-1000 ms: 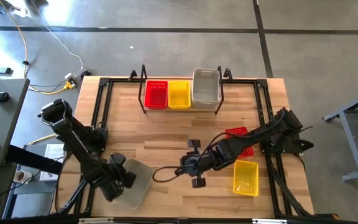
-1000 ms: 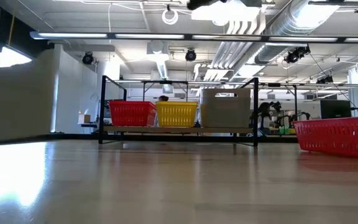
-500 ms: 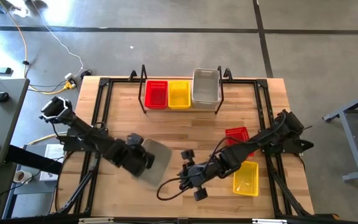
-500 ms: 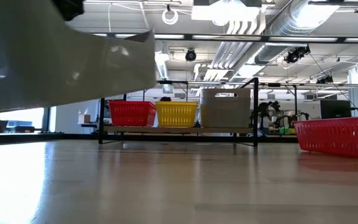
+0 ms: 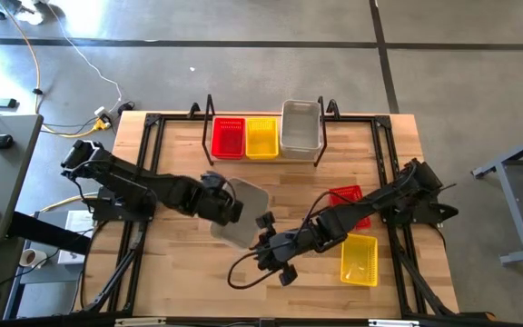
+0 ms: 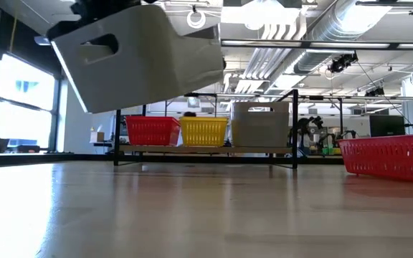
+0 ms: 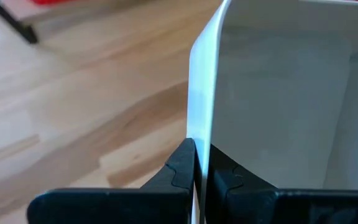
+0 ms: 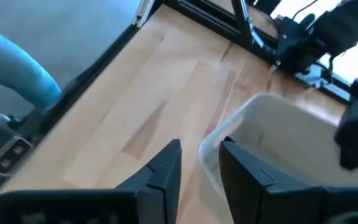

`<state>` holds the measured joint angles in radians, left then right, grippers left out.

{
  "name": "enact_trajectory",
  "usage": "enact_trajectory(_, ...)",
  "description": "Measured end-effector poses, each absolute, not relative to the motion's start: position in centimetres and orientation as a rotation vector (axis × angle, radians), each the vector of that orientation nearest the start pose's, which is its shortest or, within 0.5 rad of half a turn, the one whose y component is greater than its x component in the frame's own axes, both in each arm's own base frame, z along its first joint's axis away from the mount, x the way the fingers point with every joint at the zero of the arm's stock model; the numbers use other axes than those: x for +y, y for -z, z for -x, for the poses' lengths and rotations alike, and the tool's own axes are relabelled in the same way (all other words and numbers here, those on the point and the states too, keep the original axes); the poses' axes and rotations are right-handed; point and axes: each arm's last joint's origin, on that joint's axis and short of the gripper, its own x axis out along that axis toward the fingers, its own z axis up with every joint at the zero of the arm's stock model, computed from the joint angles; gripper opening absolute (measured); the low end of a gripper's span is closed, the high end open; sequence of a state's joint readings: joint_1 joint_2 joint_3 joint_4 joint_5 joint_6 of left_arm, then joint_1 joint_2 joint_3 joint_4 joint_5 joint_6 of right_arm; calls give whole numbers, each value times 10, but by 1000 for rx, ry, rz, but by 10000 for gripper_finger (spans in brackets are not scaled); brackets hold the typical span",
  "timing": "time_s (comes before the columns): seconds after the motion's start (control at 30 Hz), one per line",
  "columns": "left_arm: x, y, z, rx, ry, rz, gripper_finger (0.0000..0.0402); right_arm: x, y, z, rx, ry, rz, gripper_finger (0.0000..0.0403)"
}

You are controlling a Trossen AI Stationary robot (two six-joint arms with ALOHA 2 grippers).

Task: Stack baskets on shelf by color
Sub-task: Stack the gray bin on the gray bins on the shelf

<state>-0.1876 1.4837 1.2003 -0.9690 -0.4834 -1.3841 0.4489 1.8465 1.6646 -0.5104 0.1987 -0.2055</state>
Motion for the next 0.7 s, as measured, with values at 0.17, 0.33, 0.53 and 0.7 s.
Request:
enact_trajectory(0.17, -23, -270, -285, 720, -958, 800, 1, 167, -311, -383, 630, -322, 468, 94)
enact_trajectory(0.33, -12, -273, -291, 678, -933, 795, 1, 160, -309, -384, 652, -322, 503, 94)
enact_trajectory(0.53, -1, -276, -296, 646, -917, 787, 1, 149, -304, -384, 731, -300, 503, 94)
enact_trajectory(0.7, 6, -277, -298, 619, -927, 796, 1, 138, -301, -385, 768, -280, 502, 100)
